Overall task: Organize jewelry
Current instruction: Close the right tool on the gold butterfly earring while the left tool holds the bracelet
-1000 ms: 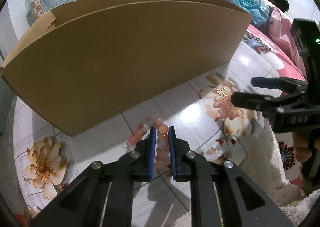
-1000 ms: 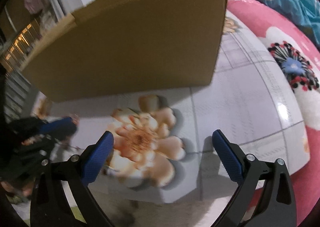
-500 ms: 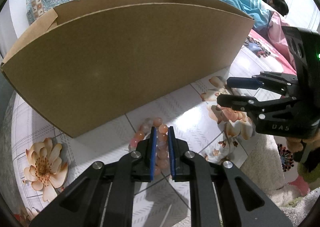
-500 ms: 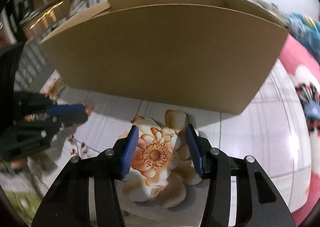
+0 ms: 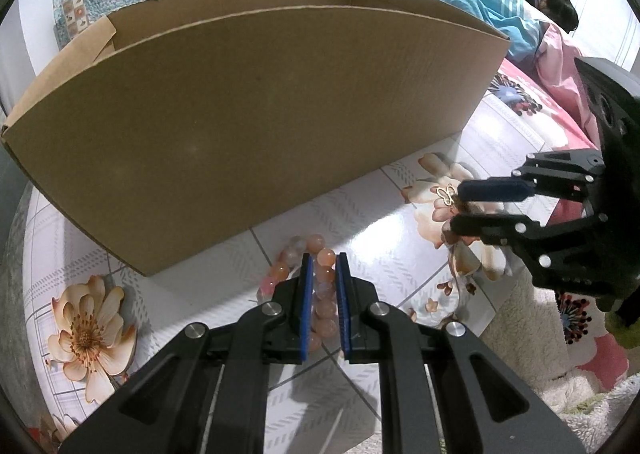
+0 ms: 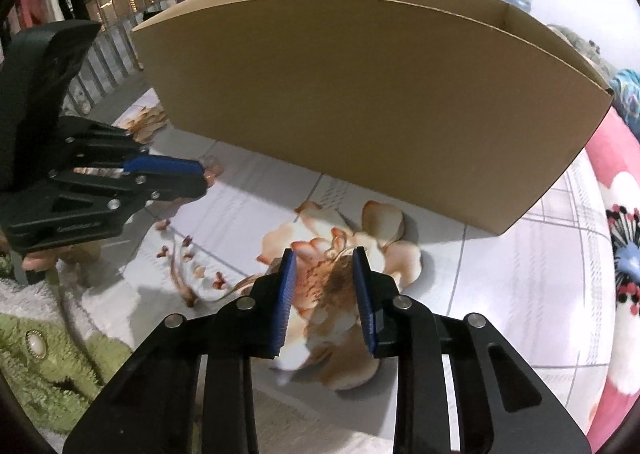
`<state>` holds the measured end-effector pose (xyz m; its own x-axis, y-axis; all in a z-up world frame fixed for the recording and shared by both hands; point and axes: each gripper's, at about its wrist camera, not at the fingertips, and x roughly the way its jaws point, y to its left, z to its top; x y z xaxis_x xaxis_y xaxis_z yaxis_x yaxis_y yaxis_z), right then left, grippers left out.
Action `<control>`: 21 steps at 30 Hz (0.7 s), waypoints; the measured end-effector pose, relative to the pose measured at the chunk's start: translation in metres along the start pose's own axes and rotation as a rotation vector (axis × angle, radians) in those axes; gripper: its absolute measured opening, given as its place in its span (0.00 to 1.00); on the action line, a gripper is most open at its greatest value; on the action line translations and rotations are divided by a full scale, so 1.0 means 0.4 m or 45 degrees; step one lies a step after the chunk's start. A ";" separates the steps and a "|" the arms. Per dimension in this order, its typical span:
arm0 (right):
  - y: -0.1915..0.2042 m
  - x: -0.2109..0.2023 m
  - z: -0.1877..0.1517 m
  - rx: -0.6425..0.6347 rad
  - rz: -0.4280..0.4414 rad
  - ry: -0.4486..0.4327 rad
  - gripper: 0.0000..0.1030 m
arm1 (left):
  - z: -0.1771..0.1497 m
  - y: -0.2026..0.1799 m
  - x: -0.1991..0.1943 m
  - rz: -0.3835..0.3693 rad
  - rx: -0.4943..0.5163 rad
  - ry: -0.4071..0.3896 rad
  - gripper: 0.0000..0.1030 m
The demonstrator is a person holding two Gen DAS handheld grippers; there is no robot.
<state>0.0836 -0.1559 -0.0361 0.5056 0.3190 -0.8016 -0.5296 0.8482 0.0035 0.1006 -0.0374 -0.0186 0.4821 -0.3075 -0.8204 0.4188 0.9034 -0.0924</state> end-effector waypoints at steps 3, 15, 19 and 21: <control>-0.001 -0.008 -0.015 0.002 -0.028 -0.022 0.26 | 0.001 0.000 0.001 0.002 0.002 0.001 0.11; -0.029 -0.003 -0.018 -0.042 -0.047 -0.032 0.26 | 0.001 -0.005 0.002 0.009 0.006 0.004 0.11; -0.021 -0.005 -0.021 -0.042 -0.042 -0.020 0.26 | 0.001 -0.005 0.001 0.009 0.005 0.004 0.11; -0.045 -0.028 -0.035 -0.031 -0.051 -0.020 0.26 | 0.001 -0.005 0.001 0.008 0.004 0.004 0.11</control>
<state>0.0778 -0.1807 -0.0354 0.5369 0.2917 -0.7916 -0.5249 0.8501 -0.0428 0.1002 -0.0394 -0.0184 0.4823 -0.3005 -0.8228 0.4180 0.9044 -0.0853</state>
